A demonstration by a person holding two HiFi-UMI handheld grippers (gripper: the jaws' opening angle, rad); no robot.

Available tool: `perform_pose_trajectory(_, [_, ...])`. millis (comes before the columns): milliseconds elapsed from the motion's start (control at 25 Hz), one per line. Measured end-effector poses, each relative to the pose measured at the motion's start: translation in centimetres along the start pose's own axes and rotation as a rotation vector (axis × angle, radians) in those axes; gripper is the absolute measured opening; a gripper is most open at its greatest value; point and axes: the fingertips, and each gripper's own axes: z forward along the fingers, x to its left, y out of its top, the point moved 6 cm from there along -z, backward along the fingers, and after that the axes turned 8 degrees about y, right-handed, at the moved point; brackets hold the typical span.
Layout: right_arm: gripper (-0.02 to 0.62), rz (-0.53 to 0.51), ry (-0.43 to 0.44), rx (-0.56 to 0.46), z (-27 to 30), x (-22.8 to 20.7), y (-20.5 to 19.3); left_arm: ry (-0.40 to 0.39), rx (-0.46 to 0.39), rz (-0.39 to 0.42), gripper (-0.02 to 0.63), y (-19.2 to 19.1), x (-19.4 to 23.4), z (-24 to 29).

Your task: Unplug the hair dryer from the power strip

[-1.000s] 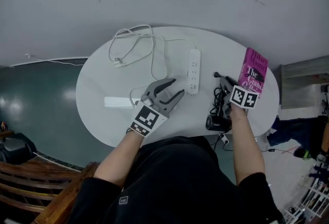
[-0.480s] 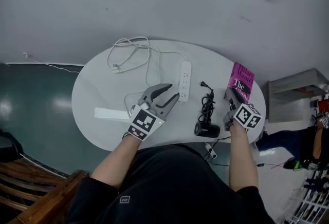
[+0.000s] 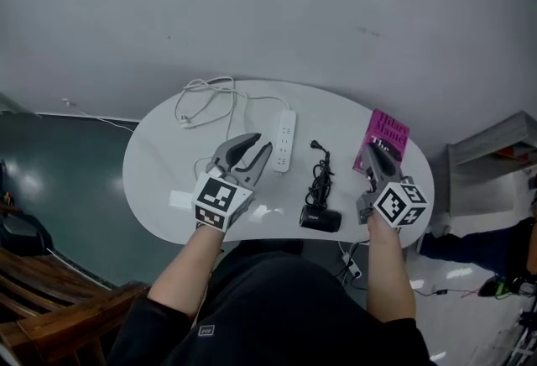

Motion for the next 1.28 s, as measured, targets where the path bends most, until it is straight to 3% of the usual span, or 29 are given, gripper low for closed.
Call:
perform_pose_trajectory(240, [0.064,-0.146,0.158,-0.075,-0.1,3.1,5.9,0.074,-0.044,0.027,0.091,5.3,-1.4,-0.9])
perform_pose_trajectory(440, [0.045,-0.211,0.22,-0.128,-1.3,6.4,8.5,0.133,-0.074,0.051,0.06,7.9,-1.5,-3.5])
perform_pose_trajectory(560, [0.041,-0.256,0.22,-0.17,-2.1,8.1,9.6,0.137,-0.105,0.077,0.05,8.5,-1.5,-4.6])
perform_pose_trajectory(840, [0.035,-0.343,0.187,-0.235,-2.4,11.9,11.5,0.158,-0.171,0.051,0.04,10.1,1.5,-6.9])
perform_pose_trajectory(1280, [0.034,-0.35,0.217,-0.24,-0.4,16.5,10.4,0.189,-0.182,0.03,0.037,9.8,5.1,-9.9])
